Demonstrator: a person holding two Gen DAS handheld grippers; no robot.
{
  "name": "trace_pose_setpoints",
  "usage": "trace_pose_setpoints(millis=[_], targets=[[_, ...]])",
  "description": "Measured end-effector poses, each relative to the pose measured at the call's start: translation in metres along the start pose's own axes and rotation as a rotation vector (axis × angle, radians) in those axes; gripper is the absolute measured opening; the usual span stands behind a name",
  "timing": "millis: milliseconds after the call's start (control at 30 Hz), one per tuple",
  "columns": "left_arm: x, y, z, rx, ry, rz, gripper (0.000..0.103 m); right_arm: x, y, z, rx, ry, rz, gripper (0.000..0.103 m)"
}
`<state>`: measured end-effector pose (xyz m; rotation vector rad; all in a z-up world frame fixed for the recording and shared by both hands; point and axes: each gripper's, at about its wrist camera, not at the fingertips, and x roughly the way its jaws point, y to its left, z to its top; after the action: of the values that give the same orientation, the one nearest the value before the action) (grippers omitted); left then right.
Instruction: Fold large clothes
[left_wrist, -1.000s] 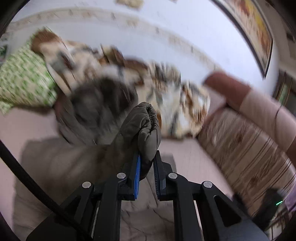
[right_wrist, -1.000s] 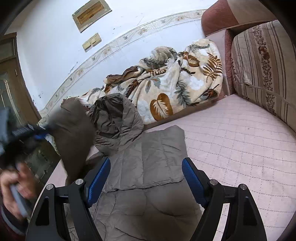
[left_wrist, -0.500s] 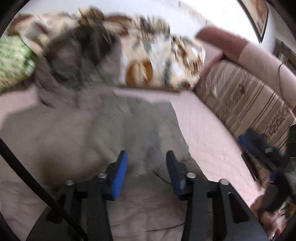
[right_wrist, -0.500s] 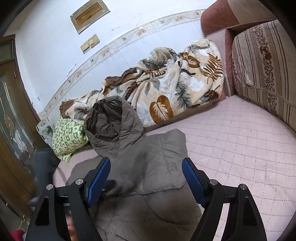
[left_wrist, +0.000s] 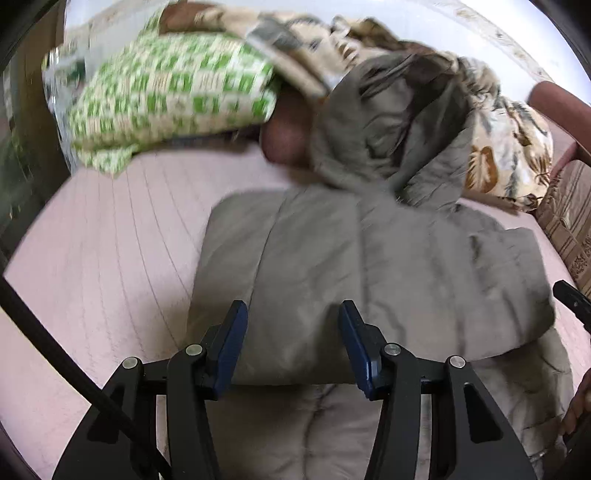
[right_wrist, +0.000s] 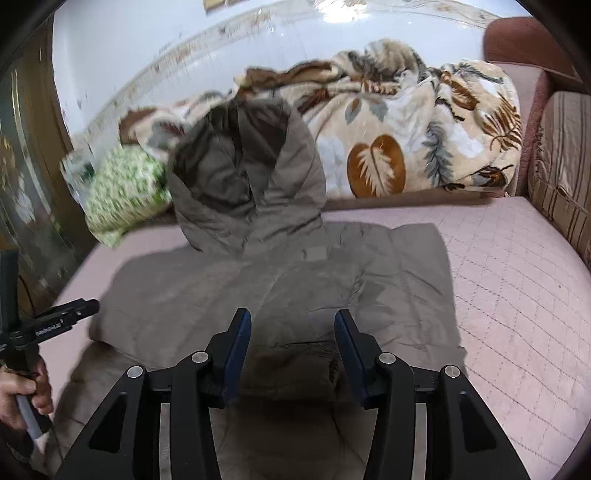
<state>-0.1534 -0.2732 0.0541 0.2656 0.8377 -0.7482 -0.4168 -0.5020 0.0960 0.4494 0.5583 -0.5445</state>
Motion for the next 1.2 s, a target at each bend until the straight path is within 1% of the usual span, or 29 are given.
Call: trace_pose_setpoints(millis=[67, 133, 233, 267, 367, 433, 533, 633, 700, 733, 800, 867, 900, 967, 1000, 1100, 1167, 1200], targets=[[0.018, 0.001, -0.003, -0.016, 0.038, 0.002, 0.051, 0.019, 0.002, -0.004, -0.016, 0.043, -0.025, 0.051], [0.036, 0.003, -0.005, -0.028, 0.105, 0.000, 0.051, 0.039, 0.001, -0.008, -0.016, 0.099, -0.049, 0.051], [0.041, 0.002, -0.006, -0.014, 0.126, 0.010, 0.051, 0.060, -0.003, -0.015, -0.012, 0.167, -0.075, 0.054], [0.043, 0.002, -0.006, -0.011, 0.134, 0.011, 0.051, 0.069, -0.005, -0.017, -0.003, 0.203, -0.073, 0.056], [0.049, 0.005, -0.006, -0.022, 0.144, 0.000, 0.052, 0.076, -0.009, -0.018, 0.003, 0.225, -0.073, 0.056], [0.042, 0.004, -0.005, -0.019, 0.125, 0.005, 0.051, 0.075, -0.008, -0.017, -0.002, 0.227, -0.075, 0.056], [0.021, 0.003, -0.003, -0.019, 0.096, -0.015, 0.050, 0.058, -0.004, -0.009, 0.018, 0.199, -0.070, 0.058], [-0.012, -0.001, -0.005, -0.022, 0.055, -0.049, 0.050, 0.015, 0.009, 0.004, -0.009, 0.129, -0.035, 0.061], [-0.035, -0.004, -0.012, -0.012, 0.038, -0.063, 0.050, -0.008, 0.016, 0.004, -0.024, 0.096, -0.020, 0.069], [-0.043, -0.006, -0.017, -0.005, 0.031, -0.063, 0.051, -0.017, 0.018, 0.001, -0.024, 0.097, -0.001, 0.071], [-0.066, -0.008, -0.037, 0.007, 0.017, -0.050, 0.052, -0.033, 0.019, -0.012, -0.013, 0.112, 0.041, 0.071], [-0.084, -0.003, -0.062, -0.014, 0.013, -0.037, 0.052, -0.047, 0.022, -0.028, -0.015, 0.126, 0.053, 0.071], [-0.093, 0.001, -0.081, -0.034, 0.021, -0.025, 0.052, -0.054, 0.025, -0.037, -0.021, 0.131, 0.051, 0.071], [-0.102, 0.001, -0.104, -0.032, 0.038, -0.022, 0.052, -0.071, 0.031, -0.057, -0.025, 0.132, 0.069, 0.071], [-0.109, 0.000, -0.119, -0.026, 0.042, -0.001, 0.052, -0.076, 0.034, -0.065, -0.027, 0.134, 0.074, 0.071], [-0.114, -0.002, -0.148, -0.017, 0.067, 0.015, 0.052, -0.093, 0.045, -0.090, -0.052, 0.152, 0.066, 0.071], [-0.111, -0.003, -0.162, -0.003, 0.090, 0.038, 0.052, -0.101, 0.050, -0.109, -0.062, 0.170, 0.055, 0.071], [-0.107, -0.005, -0.170, 0.010, 0.098, 0.052, 0.054, -0.102, 0.052, -0.116, -0.064, 0.185, 0.044, 0.071]])
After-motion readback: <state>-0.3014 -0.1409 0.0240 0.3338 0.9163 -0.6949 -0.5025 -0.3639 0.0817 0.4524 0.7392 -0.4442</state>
